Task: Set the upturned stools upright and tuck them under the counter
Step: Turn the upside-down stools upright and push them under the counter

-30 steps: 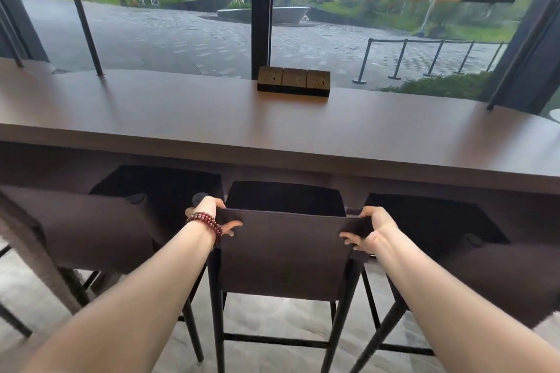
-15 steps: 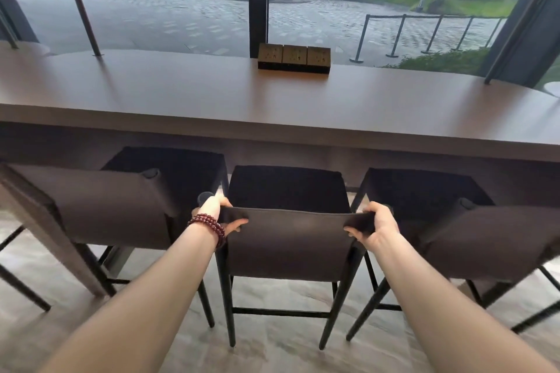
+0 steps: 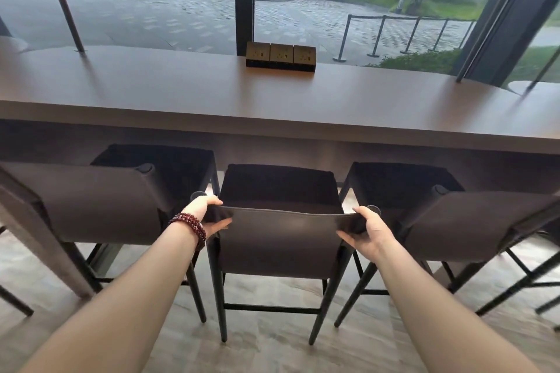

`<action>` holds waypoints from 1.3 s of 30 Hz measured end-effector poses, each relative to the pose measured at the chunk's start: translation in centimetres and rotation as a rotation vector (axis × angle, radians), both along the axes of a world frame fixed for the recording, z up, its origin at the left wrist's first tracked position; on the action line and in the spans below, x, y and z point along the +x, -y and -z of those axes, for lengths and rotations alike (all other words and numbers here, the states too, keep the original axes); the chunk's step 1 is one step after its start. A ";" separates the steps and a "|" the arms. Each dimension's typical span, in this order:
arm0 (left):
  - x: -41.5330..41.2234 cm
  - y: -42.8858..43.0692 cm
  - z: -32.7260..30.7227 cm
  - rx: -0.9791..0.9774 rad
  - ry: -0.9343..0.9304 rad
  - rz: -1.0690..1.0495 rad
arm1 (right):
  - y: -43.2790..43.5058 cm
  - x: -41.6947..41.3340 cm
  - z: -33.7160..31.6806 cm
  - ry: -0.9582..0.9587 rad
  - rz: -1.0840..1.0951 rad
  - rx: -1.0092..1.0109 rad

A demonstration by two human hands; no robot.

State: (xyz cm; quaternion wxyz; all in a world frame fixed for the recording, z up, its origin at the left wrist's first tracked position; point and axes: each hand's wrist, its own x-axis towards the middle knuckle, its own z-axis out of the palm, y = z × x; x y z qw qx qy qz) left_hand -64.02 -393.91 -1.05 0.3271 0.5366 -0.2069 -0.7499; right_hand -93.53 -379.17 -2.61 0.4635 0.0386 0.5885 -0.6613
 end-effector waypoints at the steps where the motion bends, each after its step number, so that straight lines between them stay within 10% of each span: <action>1: 0.5 -0.2 -0.3 -0.002 0.008 0.010 | -0.2 0.2 0.0 -0.003 -0.016 0.004; 22: 6.1 -10.8 -4.6 -0.133 -0.049 -0.016 | -3.1 10.7 -4.7 0.064 -0.332 -0.010; 39: 20.6 -29.3 -5.2 -0.214 -0.079 -0.544 | -10.1 26.5 -5.6 -0.074 -0.924 -0.052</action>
